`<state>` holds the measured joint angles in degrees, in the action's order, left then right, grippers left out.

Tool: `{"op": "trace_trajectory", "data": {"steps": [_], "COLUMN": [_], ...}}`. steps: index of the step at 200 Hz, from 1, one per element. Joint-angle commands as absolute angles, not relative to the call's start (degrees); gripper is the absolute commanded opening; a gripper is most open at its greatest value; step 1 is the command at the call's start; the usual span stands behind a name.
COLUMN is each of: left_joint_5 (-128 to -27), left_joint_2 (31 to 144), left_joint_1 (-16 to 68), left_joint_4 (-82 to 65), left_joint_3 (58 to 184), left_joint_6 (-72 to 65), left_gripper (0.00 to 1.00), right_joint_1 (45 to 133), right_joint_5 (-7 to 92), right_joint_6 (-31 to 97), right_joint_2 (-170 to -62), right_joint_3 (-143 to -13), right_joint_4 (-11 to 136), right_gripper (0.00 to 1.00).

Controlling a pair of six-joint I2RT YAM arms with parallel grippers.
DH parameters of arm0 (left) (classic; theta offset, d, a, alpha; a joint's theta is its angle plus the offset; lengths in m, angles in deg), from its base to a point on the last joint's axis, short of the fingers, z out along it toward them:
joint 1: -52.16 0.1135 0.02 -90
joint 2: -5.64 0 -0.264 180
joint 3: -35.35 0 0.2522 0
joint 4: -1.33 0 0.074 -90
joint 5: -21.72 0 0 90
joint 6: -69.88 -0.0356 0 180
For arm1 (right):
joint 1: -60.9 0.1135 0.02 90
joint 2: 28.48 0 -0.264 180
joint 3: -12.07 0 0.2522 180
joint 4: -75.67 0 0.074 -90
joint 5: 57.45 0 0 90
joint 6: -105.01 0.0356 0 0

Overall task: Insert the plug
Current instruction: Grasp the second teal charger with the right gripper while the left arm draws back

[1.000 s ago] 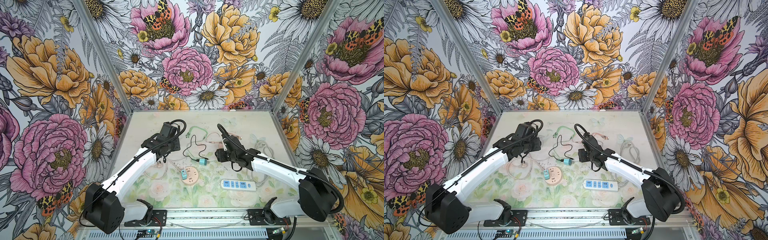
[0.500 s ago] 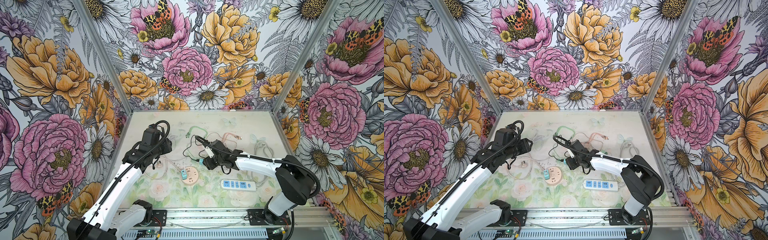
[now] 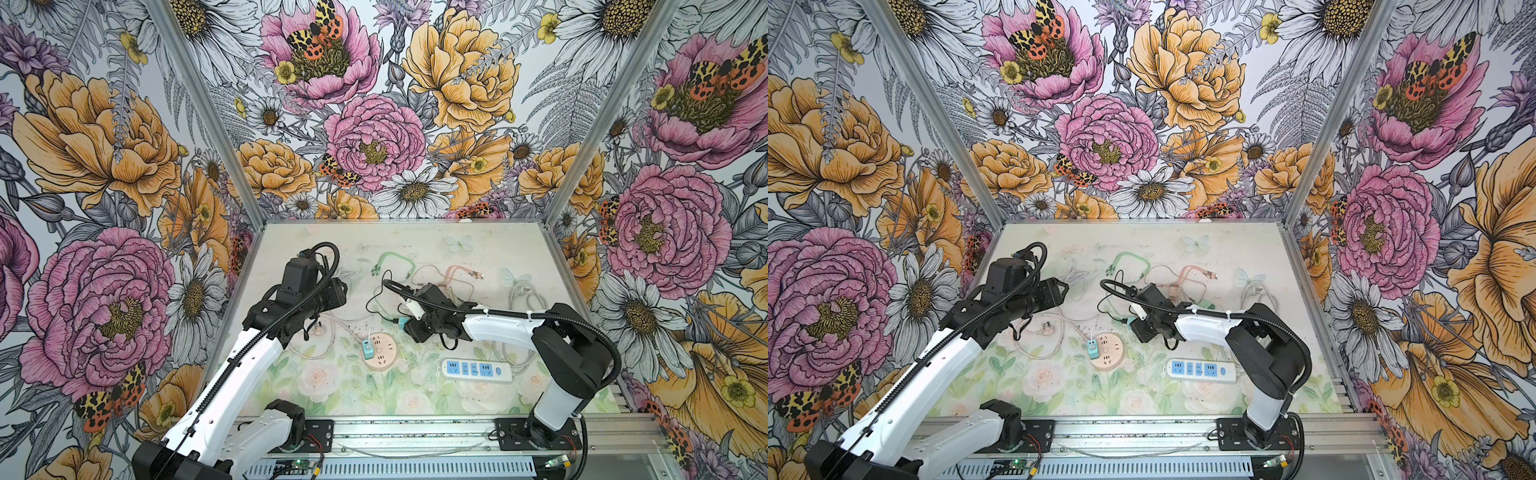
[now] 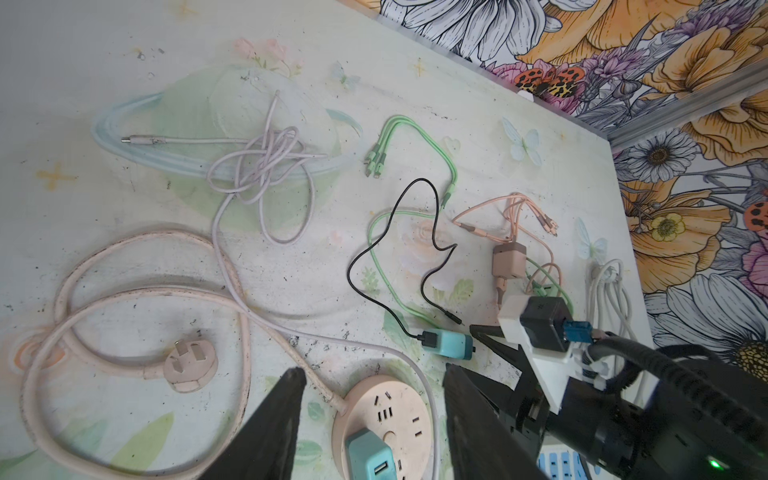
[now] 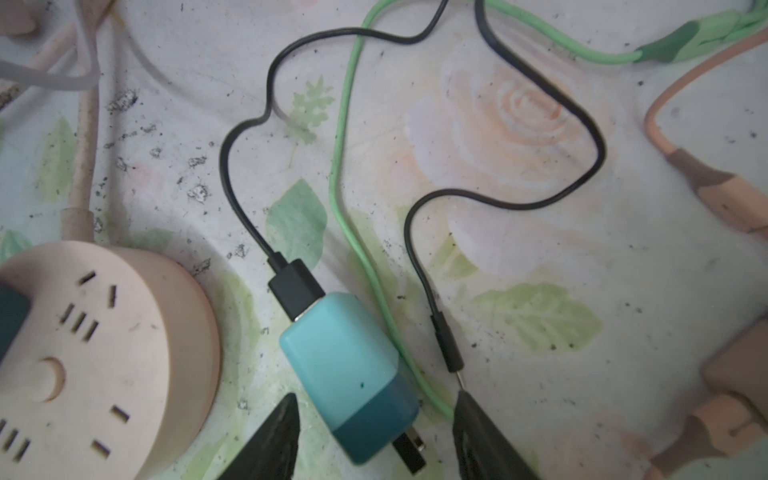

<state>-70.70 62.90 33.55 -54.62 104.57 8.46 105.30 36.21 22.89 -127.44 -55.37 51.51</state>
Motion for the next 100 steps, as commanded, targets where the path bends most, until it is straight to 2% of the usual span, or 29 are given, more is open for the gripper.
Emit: {"op": "trace_trajectory", "data": {"steps": [1,32,72,91,100], "left_joint_5": [-72.7,-73.1,-74.5,-74.5,-74.6], "left_joint_2": [62.0,62.0,61.8,61.9,62.0], "left_joint_1": [34.2,34.8,34.8,34.9,34.9], "left_joint_4": [-54.0,-53.9,-52.7,-52.5,-52.5], "left_joint_3": [103.5,103.5,103.5,103.4,103.3], "left_joint_6": [8.4,8.6,8.5,8.5,8.5], "left_gripper": [0.59,0.59,0.59,0.59,0.59], "right_joint_1": [105.5,105.5,105.5,105.5,105.5], "right_joint_5": [35.4,35.5,37.4,38.1,38.0], "right_joint_6": [21.3,21.2,22.0,22.0,22.0], "right_joint_2": [-128.4,-129.3,-130.0,-130.1,-129.8], "right_joint_3": [-56.0,-55.7,-55.2,-55.1,-54.8], "right_joint_4": [53.9,54.3,55.7,56.2,56.6], "right_gripper": [0.55,0.45,0.39,0.32,0.26]}}
